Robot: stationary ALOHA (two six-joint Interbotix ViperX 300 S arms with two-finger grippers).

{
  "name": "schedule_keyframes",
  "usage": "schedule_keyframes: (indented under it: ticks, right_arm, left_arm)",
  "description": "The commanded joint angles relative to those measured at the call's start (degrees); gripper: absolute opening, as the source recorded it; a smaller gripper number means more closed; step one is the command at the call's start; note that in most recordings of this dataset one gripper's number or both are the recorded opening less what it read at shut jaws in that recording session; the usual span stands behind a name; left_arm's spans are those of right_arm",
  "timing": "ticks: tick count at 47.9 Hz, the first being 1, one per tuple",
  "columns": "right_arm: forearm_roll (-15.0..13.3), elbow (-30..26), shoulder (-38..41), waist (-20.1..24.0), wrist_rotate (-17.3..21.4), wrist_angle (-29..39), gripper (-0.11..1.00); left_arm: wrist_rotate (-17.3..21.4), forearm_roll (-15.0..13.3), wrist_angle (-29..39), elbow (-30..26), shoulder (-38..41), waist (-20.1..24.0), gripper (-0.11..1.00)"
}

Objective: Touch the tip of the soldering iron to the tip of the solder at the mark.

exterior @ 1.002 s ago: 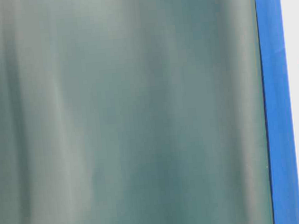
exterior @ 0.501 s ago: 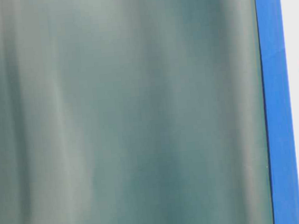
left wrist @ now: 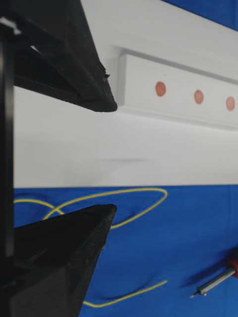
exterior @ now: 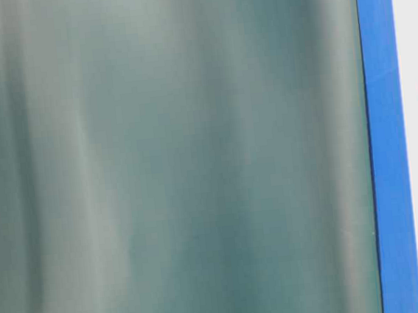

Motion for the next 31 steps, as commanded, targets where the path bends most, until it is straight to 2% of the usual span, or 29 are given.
schedule_keyframes:
  ticks: [1, 31]
  right_arm:
    - [0.09, -0.62, 0.35, 0.00, 0.09, -0.62, 0.77]
    - [0.18, -0.70, 0.35, -0.09, 0.09, -0.26, 0.75]
  left_arm:
    - [-0.09, 0.09, -0.09, -0.70, 0.35, 0.09, 0.70]
    - [-0.18, 0.09, -0.18, -0.70, 0.35, 0.09, 0.70]
